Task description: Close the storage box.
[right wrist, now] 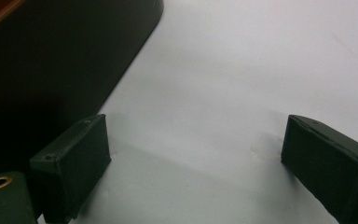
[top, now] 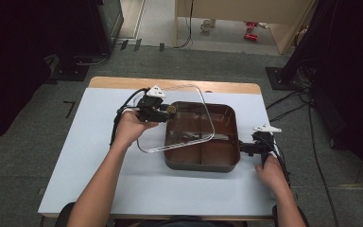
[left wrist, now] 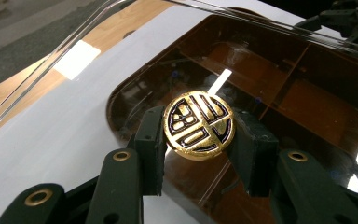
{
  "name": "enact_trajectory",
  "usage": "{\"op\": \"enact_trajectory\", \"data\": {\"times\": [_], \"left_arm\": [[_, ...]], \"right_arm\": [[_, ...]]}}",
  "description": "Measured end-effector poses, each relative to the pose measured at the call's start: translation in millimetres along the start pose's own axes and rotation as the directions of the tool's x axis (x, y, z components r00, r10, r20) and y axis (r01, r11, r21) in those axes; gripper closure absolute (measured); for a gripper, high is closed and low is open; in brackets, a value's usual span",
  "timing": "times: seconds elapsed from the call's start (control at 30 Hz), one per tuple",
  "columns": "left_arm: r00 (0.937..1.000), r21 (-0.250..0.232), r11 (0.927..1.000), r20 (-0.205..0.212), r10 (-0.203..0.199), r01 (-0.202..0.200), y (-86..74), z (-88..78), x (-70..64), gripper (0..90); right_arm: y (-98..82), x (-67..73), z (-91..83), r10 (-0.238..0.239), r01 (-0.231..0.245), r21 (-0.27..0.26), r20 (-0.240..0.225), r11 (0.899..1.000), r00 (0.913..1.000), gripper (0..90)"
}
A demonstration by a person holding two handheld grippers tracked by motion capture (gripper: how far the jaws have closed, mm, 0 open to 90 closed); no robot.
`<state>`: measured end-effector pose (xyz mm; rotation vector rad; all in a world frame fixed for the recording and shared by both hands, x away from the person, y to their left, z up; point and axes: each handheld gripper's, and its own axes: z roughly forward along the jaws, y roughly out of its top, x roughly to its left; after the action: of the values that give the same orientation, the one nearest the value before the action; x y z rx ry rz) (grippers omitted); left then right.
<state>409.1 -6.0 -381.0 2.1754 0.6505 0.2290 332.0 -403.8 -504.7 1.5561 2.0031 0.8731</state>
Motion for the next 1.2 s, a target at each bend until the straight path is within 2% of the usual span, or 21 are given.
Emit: {"op": "enact_trajectory", "data": {"times": [0.13,0.3,0.5,0.63,0.8,0.97,1.1,1.2], "left_arm": [[0.9992,-0.007,0.9998,0.036,0.02,-0.02,2.7,11.6,-4.6,59.5],[0.9973,-0.022,0.9982,0.047,0.056,-0.055,5.8,23.2,-11.5,59.5],[0.994,-0.014,0.9974,0.083,0.071,-0.07,9.2,33.0,-17.4,59.5],[0.9882,-0.014,0.9951,0.117,0.098,-0.098,12.6,43.0,-25.4,59.5],[0.9847,-0.009,0.992,0.121,0.126,-0.126,14.1,52.1,-33.3,59.5],[0.9773,0.02,0.9874,0.147,0.152,-0.157,12.5,64.7,-42.0,59.5],[0.9746,0.034,0.9858,0.159,0.157,-0.165,10.8,74.7,-48.8,59.5],[0.9697,0.043,0.9793,0.155,0.189,-0.198,11.0,78.7,-54.7,59.5]], "right_arm": [[0.1,-0.1,0.0,0.001,-0.001,0.001,-0.001,1.0,1.0,7.1],[0.1,-0.1,0.1,0.001,-0.001,0.001,0.0,1.0,1.0,7.1],[0.1,-0.2,0.1,0.001,-0.001,0.001,-0.001,1.0,1.0,7.2],[0.1,-0.2,0.1,0.001,-0.001,0.001,-0.001,1.0,1.0,7.2],[0.1,-0.2,0.1,0.0,0.0,0.0,-0.001,1.0,1.0,7.1],[0.1,-0.2,0.1,0.0,0.0,0.001,-0.001,1.0,1.0,7.2],[0.1,-0.2,0.1,0.0,0.0,0.001,-0.001,1.0,1.0,7.2],[0.1,-0.2,0.1,0.0,0.0,0.001,-0.001,1.0,1.0,7.2]]}}
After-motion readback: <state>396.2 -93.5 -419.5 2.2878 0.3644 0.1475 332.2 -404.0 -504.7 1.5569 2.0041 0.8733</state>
